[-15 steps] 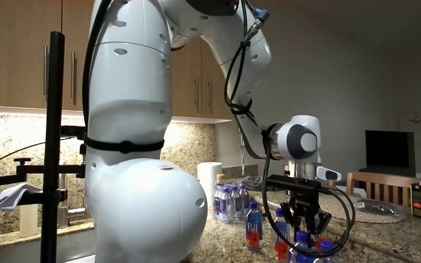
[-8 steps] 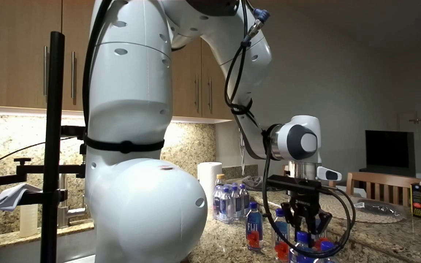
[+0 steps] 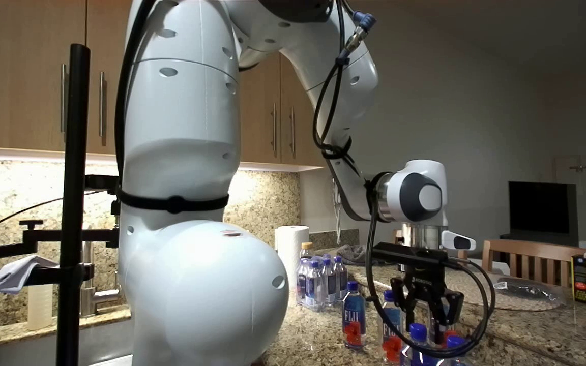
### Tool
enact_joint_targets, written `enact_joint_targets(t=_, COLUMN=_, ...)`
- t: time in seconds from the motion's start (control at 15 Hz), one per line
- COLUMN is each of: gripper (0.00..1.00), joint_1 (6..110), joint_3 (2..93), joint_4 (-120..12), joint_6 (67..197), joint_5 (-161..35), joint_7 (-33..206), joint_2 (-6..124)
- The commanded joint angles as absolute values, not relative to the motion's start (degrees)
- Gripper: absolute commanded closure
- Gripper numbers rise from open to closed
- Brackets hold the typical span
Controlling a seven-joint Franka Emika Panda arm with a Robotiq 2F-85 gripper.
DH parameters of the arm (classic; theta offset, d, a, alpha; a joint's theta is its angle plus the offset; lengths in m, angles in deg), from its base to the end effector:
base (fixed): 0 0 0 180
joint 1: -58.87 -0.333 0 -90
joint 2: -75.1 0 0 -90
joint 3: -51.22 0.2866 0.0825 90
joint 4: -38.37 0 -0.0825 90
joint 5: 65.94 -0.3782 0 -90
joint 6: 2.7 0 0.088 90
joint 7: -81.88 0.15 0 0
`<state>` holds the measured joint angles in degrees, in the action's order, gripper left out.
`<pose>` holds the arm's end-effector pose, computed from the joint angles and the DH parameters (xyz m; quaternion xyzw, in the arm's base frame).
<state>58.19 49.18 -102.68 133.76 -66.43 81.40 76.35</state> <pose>0.4623 -0.0106 0.2308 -0.9995 0.0108 0.0291 0.0037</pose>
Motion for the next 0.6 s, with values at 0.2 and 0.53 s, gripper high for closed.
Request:
enact_joint_targets(t=0.2, gripper=0.0, joint_1=58.87, joint_3=49.52, joint_4=-102.95, joint_6=134.47, joint_5=-66.84, joint_7=82.76, joint_2=77.22)
enact_joint_targets(t=0.53, gripper=0.0, joint_1=58.9, joint_3=49.46, joint_4=-102.12, joint_6=135.25, joint_5=-66.15, joint_7=82.81, joint_2=77.69)
